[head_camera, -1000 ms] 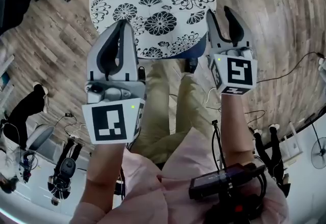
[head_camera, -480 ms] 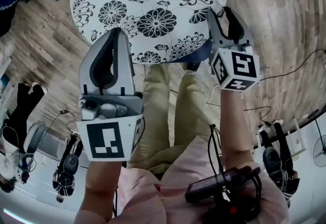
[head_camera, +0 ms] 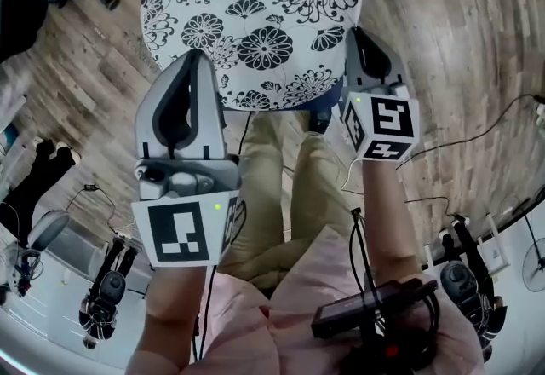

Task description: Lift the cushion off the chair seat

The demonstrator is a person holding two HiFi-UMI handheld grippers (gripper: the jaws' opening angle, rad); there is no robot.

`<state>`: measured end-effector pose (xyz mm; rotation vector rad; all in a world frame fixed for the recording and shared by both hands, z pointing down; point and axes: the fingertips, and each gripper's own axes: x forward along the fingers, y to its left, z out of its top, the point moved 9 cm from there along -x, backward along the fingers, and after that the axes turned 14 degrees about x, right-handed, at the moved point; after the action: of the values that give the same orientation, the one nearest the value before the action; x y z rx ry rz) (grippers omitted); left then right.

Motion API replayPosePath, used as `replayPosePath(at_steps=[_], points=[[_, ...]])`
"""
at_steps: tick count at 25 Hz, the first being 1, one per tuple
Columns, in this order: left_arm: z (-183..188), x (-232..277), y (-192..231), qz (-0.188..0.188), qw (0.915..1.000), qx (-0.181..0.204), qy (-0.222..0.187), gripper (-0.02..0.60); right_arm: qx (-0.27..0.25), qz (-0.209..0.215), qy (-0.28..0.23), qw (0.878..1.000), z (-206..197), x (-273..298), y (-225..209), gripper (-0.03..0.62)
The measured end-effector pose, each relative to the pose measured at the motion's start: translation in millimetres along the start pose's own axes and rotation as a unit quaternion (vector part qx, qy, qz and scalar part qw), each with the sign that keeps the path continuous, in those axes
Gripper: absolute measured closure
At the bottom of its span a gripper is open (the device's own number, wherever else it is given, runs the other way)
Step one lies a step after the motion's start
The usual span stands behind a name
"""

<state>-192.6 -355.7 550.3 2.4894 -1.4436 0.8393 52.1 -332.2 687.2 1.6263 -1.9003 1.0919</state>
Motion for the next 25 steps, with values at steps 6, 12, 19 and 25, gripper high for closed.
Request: replayPosePath(at_steps=[6, 12, 19, 25], points=[[60.3, -41.9, -6.9, 0.040, 0.9977, 0.004, -0.055, 0.571, -0.042, 0.043, -0.057, 0.997, 58.5, -62.6, 34.5, 0.585], [108.2, -88.9, -16.0, 0.066, 0.9923, 0.006, -0.104, 0.571, -0.083, 0.070, -0.106, 0.988, 105.6, -123.6, 65.4, 0.586], [170.6, -148.3, -43.2, 0.078, 0.9827, -0.002, -0.168, 0.571, -0.127, 0.080, -0.169, 0.974, 150.4, -215.9, 88.9, 0.586], [228.0, -192.7, -67.9, 0.084, 0.9729, 0.005, -0.215, 0.571, -0.155, 0.091, -0.231, 0.956, 192.8, -301.9, 98.6, 0.586]])
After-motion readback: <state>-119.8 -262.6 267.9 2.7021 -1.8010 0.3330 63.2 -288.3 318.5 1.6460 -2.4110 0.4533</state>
